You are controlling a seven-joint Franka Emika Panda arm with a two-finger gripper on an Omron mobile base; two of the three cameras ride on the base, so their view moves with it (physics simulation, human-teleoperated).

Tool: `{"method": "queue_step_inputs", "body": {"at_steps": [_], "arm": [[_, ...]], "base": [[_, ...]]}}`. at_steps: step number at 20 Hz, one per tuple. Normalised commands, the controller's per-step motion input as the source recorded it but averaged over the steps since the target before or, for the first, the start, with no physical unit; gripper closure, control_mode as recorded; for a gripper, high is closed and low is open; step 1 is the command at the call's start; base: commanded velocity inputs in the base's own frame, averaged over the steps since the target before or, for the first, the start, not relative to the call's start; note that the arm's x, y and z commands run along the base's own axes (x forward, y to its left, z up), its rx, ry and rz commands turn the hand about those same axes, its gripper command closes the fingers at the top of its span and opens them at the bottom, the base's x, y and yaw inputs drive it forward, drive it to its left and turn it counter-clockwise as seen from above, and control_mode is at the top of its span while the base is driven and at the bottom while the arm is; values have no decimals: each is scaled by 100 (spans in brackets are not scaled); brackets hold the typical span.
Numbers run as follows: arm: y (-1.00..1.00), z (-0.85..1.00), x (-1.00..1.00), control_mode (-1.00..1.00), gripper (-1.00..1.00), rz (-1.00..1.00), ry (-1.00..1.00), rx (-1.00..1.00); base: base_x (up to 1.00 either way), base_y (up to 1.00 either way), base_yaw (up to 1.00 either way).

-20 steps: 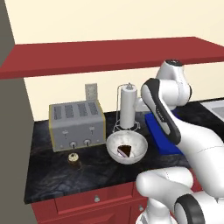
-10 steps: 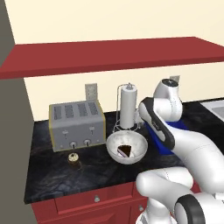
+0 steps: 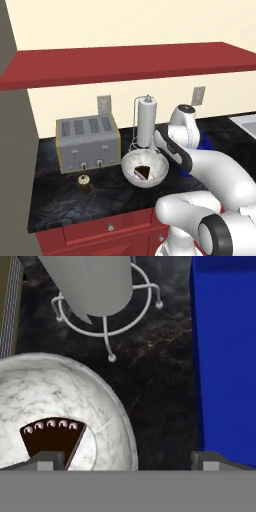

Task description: Place the bowl with cake and the cupcake onto the tray.

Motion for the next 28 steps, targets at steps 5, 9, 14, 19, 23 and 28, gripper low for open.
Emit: {"method": "queue_step_inputs", "body": {"at_steps": [5, 9, 14, 19, 23, 28], "arm": [[8, -39, 0, -100, -100, 0, 1, 4], [6, -39, 0, -100, -100, 0, 1, 4], [0, -34, 4, -100, -100, 0, 0, 4], [0, -21, 6, -100, 100, 0, 0, 2], [0, -1, 0, -100, 100, 0, 0, 0], [-12, 36, -19, -100, 100, -2, -7, 0]], "base": [[0, 0, 0], [0, 0, 0], [0, 0, 0], [0, 0, 0], [0, 0, 0], [0, 0, 0]]}}
